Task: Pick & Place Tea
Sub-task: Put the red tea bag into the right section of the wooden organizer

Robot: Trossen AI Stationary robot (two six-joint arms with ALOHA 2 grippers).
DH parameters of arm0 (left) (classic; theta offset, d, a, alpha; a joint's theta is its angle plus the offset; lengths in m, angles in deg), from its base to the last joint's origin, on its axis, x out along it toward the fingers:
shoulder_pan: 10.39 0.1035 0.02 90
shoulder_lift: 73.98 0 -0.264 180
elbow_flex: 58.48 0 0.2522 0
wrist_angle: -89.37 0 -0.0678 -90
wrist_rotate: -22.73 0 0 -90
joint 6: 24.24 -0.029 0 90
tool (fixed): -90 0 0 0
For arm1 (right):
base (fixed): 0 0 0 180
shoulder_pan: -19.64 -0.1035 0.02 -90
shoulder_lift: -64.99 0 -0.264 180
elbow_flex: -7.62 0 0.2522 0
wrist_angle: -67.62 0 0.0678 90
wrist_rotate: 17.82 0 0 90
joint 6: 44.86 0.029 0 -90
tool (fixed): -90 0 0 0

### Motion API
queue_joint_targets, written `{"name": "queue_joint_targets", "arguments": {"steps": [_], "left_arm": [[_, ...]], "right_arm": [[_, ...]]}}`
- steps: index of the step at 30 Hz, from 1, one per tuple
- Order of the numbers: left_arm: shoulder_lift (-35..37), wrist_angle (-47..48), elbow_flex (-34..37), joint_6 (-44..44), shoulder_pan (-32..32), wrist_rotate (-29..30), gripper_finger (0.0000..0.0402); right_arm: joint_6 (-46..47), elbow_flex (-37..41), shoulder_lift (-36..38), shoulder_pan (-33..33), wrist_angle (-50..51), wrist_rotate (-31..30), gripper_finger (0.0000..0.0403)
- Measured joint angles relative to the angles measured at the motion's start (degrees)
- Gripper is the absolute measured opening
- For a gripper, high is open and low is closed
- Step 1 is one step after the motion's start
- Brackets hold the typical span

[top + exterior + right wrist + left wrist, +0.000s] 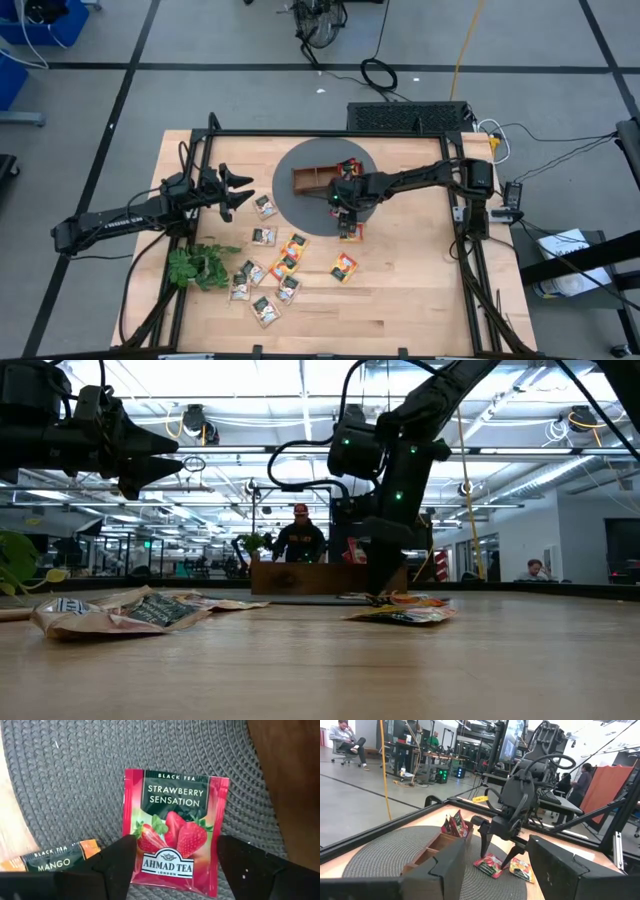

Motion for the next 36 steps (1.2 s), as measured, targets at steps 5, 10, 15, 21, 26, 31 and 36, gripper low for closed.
{"name": "queue_joint_targets", "arguments": {"steps": [5,10,15,21,26,31,36], "left_arm": [[0.0,0.0,0.0,0.0,0.0,0.0,0.0214],[0.0,0.0,0.0,0.0,0.0,0.0,0.0214],[0.0,0.0,0.0,0.0,0.0,0.0,0.0214],[0.0,0.0,0.0,0.0,0.0,0.0,0.0214],[0.0,0.0,0.0,0.0,0.0,0.0,0.0214],[0.0,0.0,0.0,0.0,0.0,0.0,0.0214],[0.0,0.0,0.0,0.0,0.0,0.0,0.0214]], "right_arm": [[2.5,0.0,-0.2,0.0,0.4,2.9,0.0213],[2.5,0.1,-0.1,0.0,1.0,4.0,0.0114],[1.3,0.2,0.3,-0.5,0.9,3.9,0.0016],[0.5,0.7,4.8,-2.9,0.1,-3.4,0.0007],[2.2,0.4,8.9,-3.4,-7.9,-18.1,0.0004],[2.6,0.7,9.1,-2.4,-12.6,-26.7,0.0002],[4.0,4.6,8.6,0.0,-16.7,-30.4,0.0001]]}}
